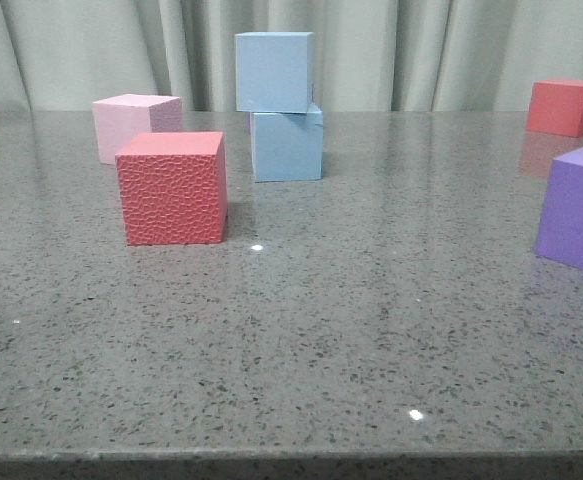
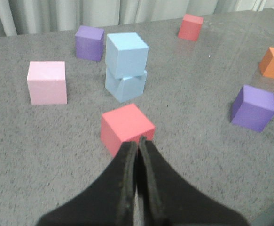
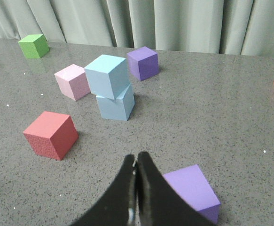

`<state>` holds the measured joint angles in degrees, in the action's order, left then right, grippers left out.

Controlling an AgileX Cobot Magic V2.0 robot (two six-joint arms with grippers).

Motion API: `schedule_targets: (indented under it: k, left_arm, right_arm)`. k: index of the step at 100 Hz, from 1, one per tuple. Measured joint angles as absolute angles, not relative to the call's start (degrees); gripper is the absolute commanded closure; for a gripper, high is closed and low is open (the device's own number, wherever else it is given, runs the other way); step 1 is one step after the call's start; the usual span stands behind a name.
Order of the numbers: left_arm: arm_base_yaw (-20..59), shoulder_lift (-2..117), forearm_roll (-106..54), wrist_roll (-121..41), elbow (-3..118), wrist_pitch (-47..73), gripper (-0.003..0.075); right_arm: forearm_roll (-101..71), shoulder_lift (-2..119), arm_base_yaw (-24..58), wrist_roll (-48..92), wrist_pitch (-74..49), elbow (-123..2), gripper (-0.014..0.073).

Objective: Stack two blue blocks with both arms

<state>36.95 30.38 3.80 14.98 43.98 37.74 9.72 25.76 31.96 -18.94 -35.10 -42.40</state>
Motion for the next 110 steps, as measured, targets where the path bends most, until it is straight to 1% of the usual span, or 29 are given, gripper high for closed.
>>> schedule_targets:
  k: [17, 37, 63, 78, 110]
  left_arm:
    - [37.0, 24.8, 4.1, 15.0, 37.6, 35.9, 0.0738]
    - [37.0, 18.5, 4.3, 15.0, 30.3, 32.2, 0.0738]
    - [37.0, 12.2, 4.2, 15.0, 23.2, 28.4, 0.0738]
    - [37.0, 10.1, 3.9, 15.0, 21.2, 26.6, 0.0739]
    - [37.0, 10.0, 2.8, 15.0, 20.8, 25.8, 0.0738]
  right_arm:
    - [9.7, 21.9, 32.0, -18.9, -34.3, -38.4, 0.0662]
    - [9.7, 15.7, 32.0, -18.9, -30.0, -32.4, 0.0662]
    - [9.8, 9.4, 32.0, -18.9, -28.6, -27.0, 0.0662]
    - [9.9, 8.0, 32.0, -18.8, -27.6, -26.0, 0.0662]
    - [10.0, 8.0, 32.0, -18.8, -27.2, -26.0, 0.0662]
